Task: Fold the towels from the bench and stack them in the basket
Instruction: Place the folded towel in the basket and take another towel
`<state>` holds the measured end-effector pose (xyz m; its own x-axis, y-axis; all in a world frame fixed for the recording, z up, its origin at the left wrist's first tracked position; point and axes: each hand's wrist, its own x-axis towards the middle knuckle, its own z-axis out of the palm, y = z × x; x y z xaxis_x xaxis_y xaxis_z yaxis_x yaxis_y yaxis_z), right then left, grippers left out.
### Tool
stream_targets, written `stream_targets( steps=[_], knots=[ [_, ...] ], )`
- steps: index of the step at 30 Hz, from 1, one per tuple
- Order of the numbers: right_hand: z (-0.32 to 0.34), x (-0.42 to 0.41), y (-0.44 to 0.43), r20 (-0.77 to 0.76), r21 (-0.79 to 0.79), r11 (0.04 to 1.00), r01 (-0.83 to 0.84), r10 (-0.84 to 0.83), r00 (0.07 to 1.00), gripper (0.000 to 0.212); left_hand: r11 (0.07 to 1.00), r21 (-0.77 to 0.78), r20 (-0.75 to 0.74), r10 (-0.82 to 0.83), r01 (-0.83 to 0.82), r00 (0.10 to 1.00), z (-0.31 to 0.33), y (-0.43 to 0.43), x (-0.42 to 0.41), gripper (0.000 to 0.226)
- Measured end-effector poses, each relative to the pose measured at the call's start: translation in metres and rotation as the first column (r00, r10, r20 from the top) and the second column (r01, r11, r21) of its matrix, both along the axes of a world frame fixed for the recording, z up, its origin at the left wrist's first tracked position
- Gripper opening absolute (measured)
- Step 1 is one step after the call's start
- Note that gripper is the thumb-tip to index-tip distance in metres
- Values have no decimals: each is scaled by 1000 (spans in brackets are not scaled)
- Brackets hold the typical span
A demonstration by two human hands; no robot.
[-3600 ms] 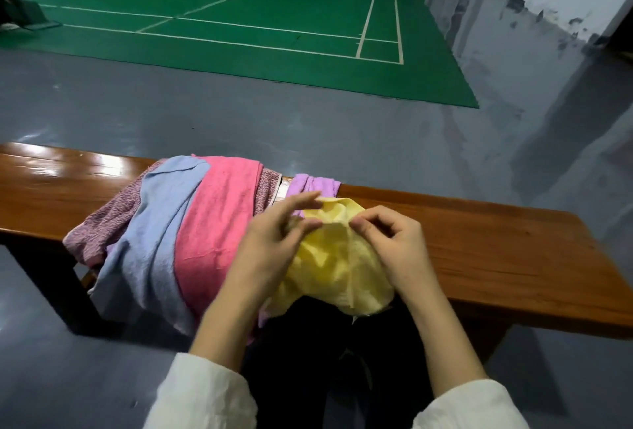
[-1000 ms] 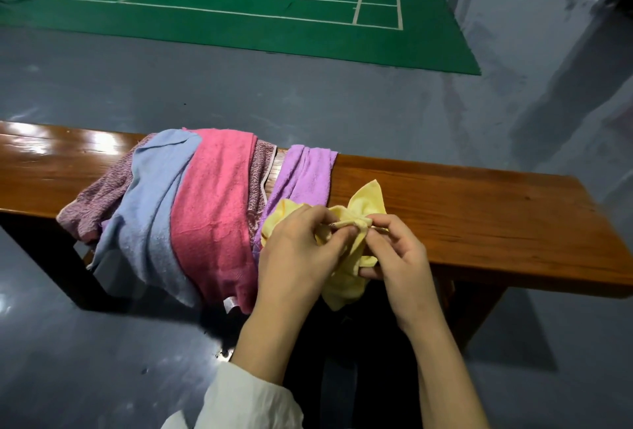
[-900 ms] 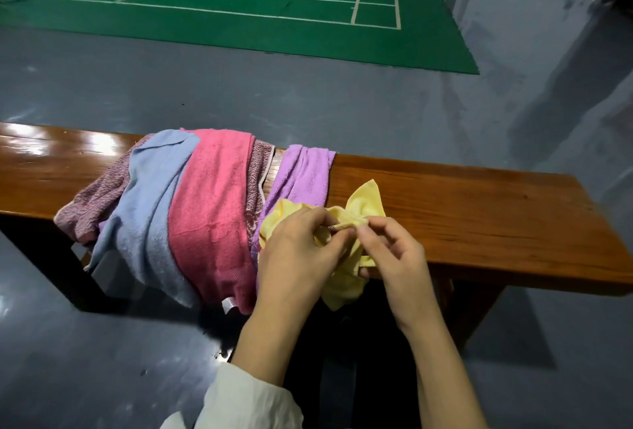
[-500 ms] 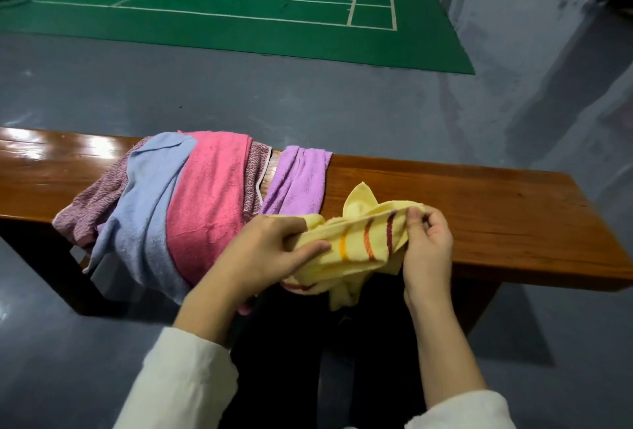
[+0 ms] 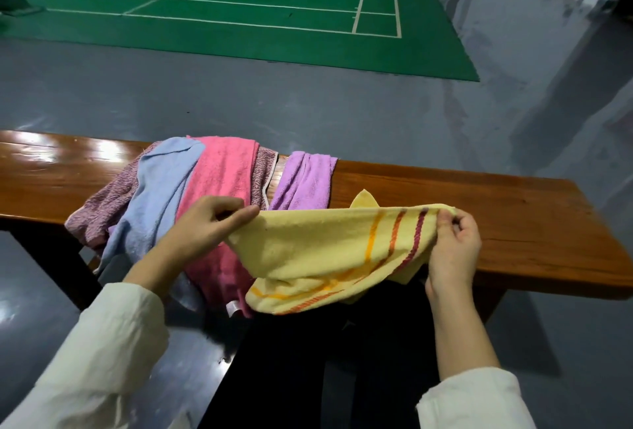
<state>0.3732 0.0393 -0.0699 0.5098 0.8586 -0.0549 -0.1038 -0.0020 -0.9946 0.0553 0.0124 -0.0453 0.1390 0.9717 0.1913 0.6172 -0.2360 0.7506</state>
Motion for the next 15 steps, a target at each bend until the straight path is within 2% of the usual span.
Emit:
stream_targets(
  steps=[1,3,5,7,9,12,15],
  knots=[
    [0,1,-1,-5,0,1000,-2,2,1000,18,1000,-2,43,4,-4,999,-2,-1,-2,46],
    [-1,1,-3,1,0,1000,-15,15,1000,18,1000,26,-3,-4,4,1000,-3,-2,-6,43],
    [-2,2,-4,12,-11,1000,-29,29,999,16,996,79,-163,-21,34,986,-2,-2,-13,46],
    [-4,2,-4,15,-14,999,-30,31,999,16,988,124,-358,-38,88,933,2,0,-20,49],
    [-4,1,-3,28,-3,1000,-27,27,999,16,979,147,-478,-56,143,877,3,4,-28,50],
    [-5,-1,-1,40,5,999,-35,35,999,12,966,204,-547,-22,159,837,5,12,-38,46],
    [-5,-2,1,47,13,999,-33,32,998,10,948,306,-581,115,85,806,6,13,-36,28]
  ],
)
